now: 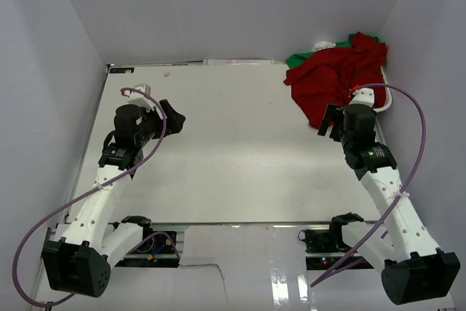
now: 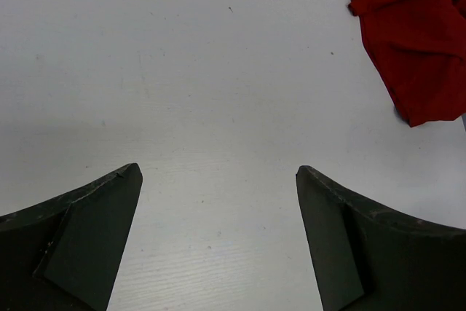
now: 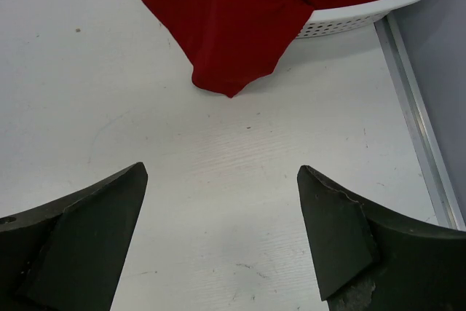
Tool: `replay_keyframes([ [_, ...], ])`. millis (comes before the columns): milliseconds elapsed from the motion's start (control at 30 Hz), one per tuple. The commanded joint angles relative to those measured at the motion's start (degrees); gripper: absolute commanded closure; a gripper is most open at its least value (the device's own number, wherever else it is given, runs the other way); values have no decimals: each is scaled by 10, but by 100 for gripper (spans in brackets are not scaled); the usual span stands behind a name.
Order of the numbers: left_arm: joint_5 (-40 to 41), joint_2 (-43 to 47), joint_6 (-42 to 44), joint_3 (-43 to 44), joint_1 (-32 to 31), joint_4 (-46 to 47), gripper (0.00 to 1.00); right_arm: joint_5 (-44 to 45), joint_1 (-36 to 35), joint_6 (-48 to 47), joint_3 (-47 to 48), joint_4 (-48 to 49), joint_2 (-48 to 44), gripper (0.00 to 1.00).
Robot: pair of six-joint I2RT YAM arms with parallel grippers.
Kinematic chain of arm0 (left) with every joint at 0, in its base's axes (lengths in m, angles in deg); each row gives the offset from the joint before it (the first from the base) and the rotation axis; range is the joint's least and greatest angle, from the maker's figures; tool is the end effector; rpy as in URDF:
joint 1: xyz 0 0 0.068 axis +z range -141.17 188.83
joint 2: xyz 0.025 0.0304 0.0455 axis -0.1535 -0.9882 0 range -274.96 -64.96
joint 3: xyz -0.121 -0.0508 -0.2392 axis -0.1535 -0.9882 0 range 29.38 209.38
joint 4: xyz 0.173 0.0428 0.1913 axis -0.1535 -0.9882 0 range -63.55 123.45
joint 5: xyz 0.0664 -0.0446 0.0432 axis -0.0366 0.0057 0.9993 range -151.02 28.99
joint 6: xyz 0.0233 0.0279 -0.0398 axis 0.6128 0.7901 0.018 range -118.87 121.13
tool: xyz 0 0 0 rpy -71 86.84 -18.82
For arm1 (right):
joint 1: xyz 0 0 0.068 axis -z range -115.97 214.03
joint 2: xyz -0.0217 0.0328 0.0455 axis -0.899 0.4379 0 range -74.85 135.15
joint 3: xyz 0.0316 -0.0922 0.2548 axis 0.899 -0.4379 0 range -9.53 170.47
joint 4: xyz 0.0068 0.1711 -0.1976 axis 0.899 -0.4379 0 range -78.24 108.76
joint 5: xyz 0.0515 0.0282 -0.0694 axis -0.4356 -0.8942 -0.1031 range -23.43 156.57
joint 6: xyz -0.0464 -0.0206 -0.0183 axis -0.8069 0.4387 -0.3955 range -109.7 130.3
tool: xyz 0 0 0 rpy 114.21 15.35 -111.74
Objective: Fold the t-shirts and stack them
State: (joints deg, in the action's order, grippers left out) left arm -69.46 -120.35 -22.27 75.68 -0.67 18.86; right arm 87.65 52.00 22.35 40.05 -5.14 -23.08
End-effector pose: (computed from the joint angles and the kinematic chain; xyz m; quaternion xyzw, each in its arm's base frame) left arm 0.2176 -0.0416 0.3074 -0.0611 0.8336 -0.2136 0.5057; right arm 0.1983 0.0291 0.3242 0.0969 0.8342 -0.0432 0.5412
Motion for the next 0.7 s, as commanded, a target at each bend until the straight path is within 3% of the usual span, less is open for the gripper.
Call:
replay_keyframes([
  [0,-6,9,4,-2,1,7,2,7,-3,6,10,22,-3,10],
  [233,-12,7,-1,-3,1,12,2,13,-3,8,17,15,11,10],
  [367,-10,6,-2,-3,1,12,2,-14,-2,10,58,-5,62,10],
  [667,-17,-2,-2,2,1,0,2,-65,39,17,304,-58,285,10],
])
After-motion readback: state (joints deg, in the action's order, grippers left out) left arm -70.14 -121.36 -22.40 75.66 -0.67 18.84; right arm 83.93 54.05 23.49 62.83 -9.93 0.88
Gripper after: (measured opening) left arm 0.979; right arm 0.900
